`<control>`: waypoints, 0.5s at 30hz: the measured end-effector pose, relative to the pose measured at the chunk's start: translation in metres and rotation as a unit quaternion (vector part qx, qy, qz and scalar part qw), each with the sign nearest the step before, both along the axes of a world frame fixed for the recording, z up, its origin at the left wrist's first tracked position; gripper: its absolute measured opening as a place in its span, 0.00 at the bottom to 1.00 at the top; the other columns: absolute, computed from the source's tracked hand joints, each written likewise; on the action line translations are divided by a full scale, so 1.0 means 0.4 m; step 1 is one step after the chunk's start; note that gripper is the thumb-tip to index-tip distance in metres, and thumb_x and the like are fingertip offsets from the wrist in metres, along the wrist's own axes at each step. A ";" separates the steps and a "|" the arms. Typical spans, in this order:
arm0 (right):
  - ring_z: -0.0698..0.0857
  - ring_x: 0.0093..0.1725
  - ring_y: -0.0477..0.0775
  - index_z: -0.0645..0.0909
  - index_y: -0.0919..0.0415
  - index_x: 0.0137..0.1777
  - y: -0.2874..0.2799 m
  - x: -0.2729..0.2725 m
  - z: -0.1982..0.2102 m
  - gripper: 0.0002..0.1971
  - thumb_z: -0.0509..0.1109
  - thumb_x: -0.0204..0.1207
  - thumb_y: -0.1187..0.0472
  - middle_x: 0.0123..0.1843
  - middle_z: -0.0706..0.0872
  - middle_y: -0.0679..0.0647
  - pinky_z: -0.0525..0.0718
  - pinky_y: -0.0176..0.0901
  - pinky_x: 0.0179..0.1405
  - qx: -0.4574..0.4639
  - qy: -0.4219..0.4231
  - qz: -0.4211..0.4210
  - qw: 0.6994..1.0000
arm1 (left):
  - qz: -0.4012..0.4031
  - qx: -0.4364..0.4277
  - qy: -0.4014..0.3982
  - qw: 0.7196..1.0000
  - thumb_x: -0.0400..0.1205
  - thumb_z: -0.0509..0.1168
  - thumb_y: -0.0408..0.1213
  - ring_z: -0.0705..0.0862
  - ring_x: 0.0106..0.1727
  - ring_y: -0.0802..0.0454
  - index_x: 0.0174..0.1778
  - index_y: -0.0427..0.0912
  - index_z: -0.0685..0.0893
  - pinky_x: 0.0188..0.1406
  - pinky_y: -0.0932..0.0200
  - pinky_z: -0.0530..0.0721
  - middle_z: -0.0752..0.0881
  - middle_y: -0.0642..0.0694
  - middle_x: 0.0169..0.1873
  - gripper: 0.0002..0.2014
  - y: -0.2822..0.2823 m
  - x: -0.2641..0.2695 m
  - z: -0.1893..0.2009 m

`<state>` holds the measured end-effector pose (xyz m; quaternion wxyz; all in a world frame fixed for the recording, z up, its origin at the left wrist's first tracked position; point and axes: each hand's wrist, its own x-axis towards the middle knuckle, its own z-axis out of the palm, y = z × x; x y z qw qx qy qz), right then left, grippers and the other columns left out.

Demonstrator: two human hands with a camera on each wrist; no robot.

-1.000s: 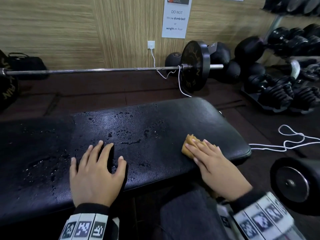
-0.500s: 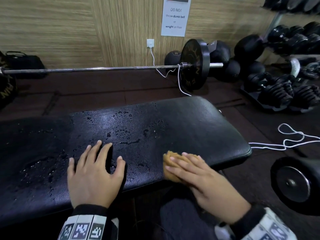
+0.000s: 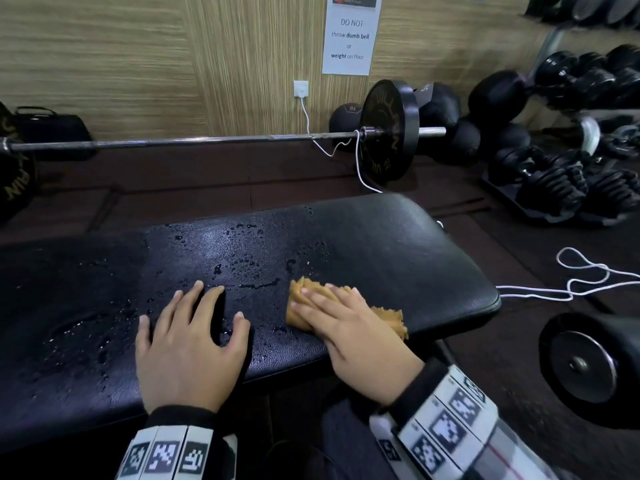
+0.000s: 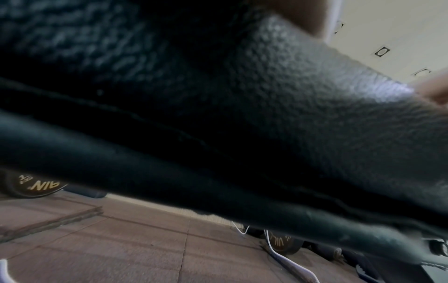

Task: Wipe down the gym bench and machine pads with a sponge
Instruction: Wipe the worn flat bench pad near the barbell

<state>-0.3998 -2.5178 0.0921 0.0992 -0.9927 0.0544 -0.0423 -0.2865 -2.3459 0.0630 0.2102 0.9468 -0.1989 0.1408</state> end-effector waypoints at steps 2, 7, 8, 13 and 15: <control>0.69 0.76 0.60 0.69 0.46 0.75 -0.007 -0.037 0.006 0.27 0.53 0.75 0.61 0.77 0.70 0.45 0.62 0.62 0.74 0.032 0.025 0.029 0.999 | -0.001 0.001 0.004 1.000 0.73 0.54 0.59 0.74 0.76 0.48 0.67 0.54 0.83 0.77 0.37 0.62 0.80 0.51 0.72 0.28 0.001 0.002 -0.001; 0.50 0.83 0.50 0.51 0.35 0.80 -0.081 -0.068 0.050 0.29 0.34 0.77 0.45 0.82 0.50 0.36 0.57 0.57 0.79 -0.009 0.114 -0.016 0.993 | -0.003 0.005 0.011 1.000 0.74 0.53 0.59 0.73 0.76 0.48 0.67 0.55 0.82 0.78 0.37 0.62 0.79 0.51 0.72 0.28 0.002 0.004 -0.003; 0.49 0.83 0.50 0.48 0.36 0.80 -0.098 -0.060 0.061 0.26 0.37 0.81 0.47 0.83 0.47 0.36 0.57 0.57 0.79 -0.026 0.135 -0.040 0.990 | -0.003 0.005 0.012 1.000 0.74 0.53 0.59 0.73 0.76 0.49 0.67 0.55 0.82 0.78 0.38 0.61 0.79 0.51 0.72 0.28 0.002 0.004 -0.003; 0.60 0.80 0.59 0.46 0.49 0.83 -0.151 0.058 0.130 0.29 0.54 0.85 0.61 0.85 0.45 0.53 0.61 0.50 0.78 -0.086 0.259 -0.100 0.957 | -0.007 0.006 0.016 1.000 0.74 0.52 0.60 0.73 0.76 0.49 0.68 0.56 0.82 0.78 0.38 0.60 0.79 0.52 0.72 0.29 0.002 0.005 -0.003; 0.60 0.80 0.62 0.46 0.57 0.83 -0.145 0.124 0.158 0.31 0.56 0.84 0.63 0.84 0.46 0.58 0.63 0.51 0.76 -0.117 0.301 -0.128 0.938 | -0.006 0.004 0.018 1.000 0.74 0.52 0.60 0.73 0.76 0.49 0.67 0.56 0.82 0.78 0.38 0.60 0.79 0.52 0.72 0.29 0.002 0.006 -0.003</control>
